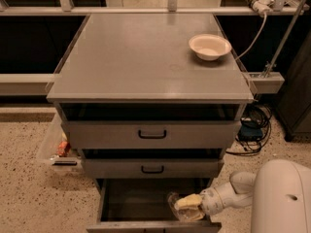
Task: Place water bottle into bottom drawer
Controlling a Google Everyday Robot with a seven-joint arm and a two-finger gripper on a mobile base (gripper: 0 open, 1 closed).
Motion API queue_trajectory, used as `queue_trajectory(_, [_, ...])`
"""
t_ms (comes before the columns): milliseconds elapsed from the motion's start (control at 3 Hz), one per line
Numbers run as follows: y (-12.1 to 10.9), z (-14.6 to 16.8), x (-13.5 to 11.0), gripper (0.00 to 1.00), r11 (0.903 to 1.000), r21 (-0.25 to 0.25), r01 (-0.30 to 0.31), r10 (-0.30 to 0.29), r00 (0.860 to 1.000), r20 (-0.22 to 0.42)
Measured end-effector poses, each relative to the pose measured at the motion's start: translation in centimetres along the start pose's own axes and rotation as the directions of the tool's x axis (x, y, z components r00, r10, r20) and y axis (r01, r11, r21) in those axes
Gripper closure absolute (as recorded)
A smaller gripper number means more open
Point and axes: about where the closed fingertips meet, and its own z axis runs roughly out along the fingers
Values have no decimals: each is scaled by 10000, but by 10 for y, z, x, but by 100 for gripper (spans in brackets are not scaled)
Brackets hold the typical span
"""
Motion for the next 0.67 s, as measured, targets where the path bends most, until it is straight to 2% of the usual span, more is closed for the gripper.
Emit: queue_trajectory(667, [-25,-7,-31,100,9998,-85,176,-166,9947,1019])
